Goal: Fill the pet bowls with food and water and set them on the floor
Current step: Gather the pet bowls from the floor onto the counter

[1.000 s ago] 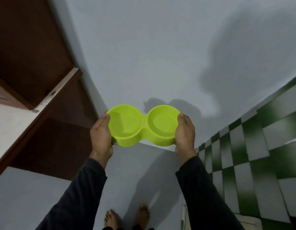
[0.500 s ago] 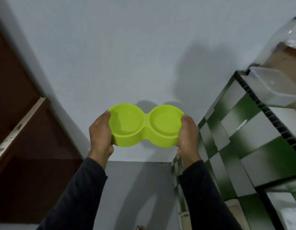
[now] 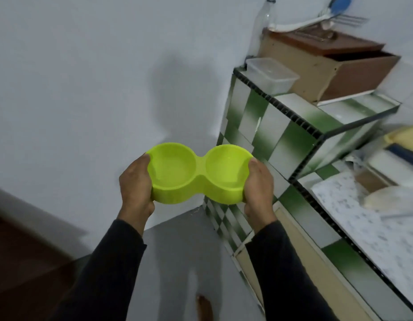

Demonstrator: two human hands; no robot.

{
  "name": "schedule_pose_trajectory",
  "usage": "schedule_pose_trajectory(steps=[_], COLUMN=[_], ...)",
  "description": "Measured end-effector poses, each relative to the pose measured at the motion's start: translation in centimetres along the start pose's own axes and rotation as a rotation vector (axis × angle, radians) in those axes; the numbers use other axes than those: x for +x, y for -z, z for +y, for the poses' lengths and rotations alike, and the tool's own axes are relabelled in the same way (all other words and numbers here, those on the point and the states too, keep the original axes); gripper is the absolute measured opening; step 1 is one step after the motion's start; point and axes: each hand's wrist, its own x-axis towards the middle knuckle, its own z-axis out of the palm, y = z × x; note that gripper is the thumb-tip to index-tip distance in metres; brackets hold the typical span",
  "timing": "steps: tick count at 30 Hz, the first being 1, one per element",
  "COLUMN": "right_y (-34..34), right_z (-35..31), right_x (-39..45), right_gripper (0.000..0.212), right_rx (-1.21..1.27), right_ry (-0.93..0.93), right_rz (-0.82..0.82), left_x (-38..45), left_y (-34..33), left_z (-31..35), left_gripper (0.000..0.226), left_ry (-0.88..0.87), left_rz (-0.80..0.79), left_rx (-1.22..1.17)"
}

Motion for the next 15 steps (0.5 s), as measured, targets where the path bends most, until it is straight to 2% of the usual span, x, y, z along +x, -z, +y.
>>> schedule_pose_trajectory(steps=[4, 11, 15], right_y=[4.4, 13.3, 18.4], right_z=[0.4, 0.6, 0.6], right_x=[-2.1, -6.2, -9.0], right_gripper=[0.022, 0.038, 0.033], right_rx=[-0.020, -0.002, 0.050], right_ry=[0.032, 0.031, 0.008], right_rz=[0.124, 0.301, 0.396], left_x=[-2.8, -9.2, -13.2], left_y=[-1.5, -4.6, -6.6], left_z=[-1.1, -3.5, -4.9], left_gripper=[0.007, 0.013, 0.005], left_ry=[0.021, 0.074, 0.102], left_rz=[-0.118, -0.274, -0.391], left_rx=[0.053, 0.123, 0.165])
